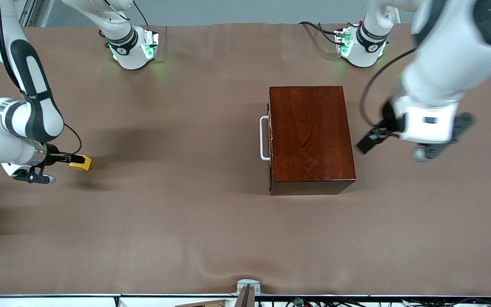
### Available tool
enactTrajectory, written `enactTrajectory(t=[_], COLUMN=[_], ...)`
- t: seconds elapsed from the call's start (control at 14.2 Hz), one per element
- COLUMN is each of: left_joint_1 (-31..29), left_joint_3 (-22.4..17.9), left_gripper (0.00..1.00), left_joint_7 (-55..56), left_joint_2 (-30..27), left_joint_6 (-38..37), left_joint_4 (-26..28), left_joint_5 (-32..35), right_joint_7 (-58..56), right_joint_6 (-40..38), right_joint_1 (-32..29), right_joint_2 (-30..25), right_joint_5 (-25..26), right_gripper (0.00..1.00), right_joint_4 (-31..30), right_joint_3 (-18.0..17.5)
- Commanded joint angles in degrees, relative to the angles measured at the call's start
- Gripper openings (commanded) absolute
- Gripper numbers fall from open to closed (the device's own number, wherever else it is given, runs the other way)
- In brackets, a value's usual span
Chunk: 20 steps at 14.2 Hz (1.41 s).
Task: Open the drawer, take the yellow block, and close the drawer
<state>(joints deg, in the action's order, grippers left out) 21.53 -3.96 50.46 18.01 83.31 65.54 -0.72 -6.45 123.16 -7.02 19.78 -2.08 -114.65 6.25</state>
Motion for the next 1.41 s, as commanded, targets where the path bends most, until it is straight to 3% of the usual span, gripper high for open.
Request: enactTrajectory(t=[0.0,0.35,0.64,0.92,1.2,1.34], left_joint_1=[-3.6,-10.8,-16.4,-20.3,-20.3,-20.6], left_joint_3=[0.7,0.6,1.8,6.0,7.5,7.7], left_gripper=[1.0,1.0,1.0,1.0,1.0,1.0], left_joint_7=[-9.8,-29.1,-42.0,-44.1,-44.7,-45.8], left_joint_2=[-3.3,-6.9,-14.3,-22.7,-24.9,-25.7], left_joint_6=[-2.8,-5.7,-3.1,0.0,-0.6,-0.7], left_joint_4=[2.9,4.6,13.9,25.0,26.6,26.7], left_joint_5=[-0.8,-0.8,-0.7,-0.1,0.4,0.3], right_joint_7=[-0.4,-0.5,-0.5,-0.5,-0.3,-0.4], right_joint_6=[-7.9,-20.8,-29.2,-37.4,-44.0,-44.6], right_joint_1=[0.7,1.1,1.5,2.6,4.2,5.3], right_joint_2=[-4.7,-4.8,-4.8,-4.9,-6.2,-8.9], right_joint_5=[0.3,0.0,-0.2,-0.2,-0.2,-0.2], right_gripper=[1.0,1.0,1.0,1.0,1.0,1.0], right_joint_4=[2.5,13.0,22.0,29.5,36.1,36.3], right_joint_3=[-0.6,-0.6,-0.8,-0.9,-2.2,-2.6])
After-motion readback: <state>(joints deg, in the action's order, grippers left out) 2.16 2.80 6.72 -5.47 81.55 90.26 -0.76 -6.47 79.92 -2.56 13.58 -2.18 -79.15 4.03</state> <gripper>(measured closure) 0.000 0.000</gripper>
